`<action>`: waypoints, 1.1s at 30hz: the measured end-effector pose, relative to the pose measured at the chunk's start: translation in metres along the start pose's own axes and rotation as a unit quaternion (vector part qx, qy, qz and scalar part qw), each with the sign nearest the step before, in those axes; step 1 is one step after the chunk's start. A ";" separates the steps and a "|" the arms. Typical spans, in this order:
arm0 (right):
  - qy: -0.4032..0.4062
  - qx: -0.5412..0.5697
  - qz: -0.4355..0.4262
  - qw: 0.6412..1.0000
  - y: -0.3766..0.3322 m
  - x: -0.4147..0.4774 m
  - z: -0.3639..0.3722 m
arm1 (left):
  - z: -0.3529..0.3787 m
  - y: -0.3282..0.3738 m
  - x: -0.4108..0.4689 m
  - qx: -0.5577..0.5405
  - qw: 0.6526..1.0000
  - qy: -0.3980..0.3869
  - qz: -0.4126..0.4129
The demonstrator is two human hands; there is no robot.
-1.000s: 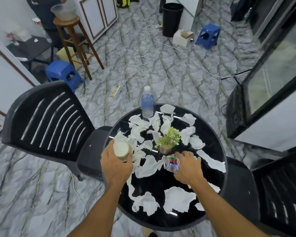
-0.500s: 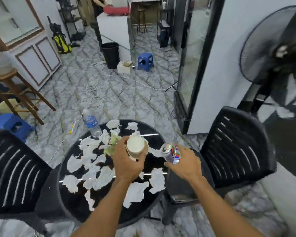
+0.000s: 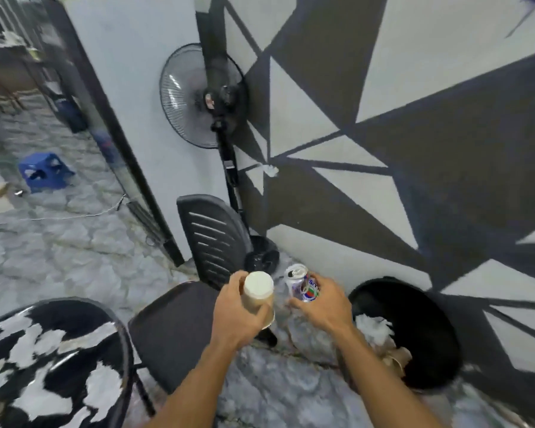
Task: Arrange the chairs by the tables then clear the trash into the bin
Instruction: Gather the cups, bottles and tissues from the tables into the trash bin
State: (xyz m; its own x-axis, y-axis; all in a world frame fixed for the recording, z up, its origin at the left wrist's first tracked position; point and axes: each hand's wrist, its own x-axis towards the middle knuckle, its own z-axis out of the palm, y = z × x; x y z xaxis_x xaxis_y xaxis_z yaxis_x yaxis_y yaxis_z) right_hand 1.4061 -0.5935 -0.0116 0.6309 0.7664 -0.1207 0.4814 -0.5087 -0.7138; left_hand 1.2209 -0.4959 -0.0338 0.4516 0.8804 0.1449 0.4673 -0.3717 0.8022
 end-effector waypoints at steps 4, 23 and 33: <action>0.069 0.024 0.076 0.994 0.064 -0.006 -0.045 | 0.074 0.036 0.011 -0.008 0.995 -0.090 0.041; 0.141 0.061 0.333 0.930 0.250 0.052 -0.130 | 0.314 0.102 0.098 -0.003 0.953 -0.303 0.015; 0.133 0.108 0.397 0.902 0.329 0.065 -0.148 | 0.409 0.125 0.103 0.106 0.917 -0.381 0.051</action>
State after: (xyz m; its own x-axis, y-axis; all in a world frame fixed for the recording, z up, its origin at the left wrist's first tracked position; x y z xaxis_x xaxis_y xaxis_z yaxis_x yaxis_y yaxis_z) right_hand 1.6951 -0.7694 -0.1522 0.8618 0.0577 -0.5040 -0.2984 -0.7456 -0.5958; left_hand 1.6372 -0.5720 -0.1551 0.8633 0.4071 -0.2983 0.4941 -0.5610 0.6642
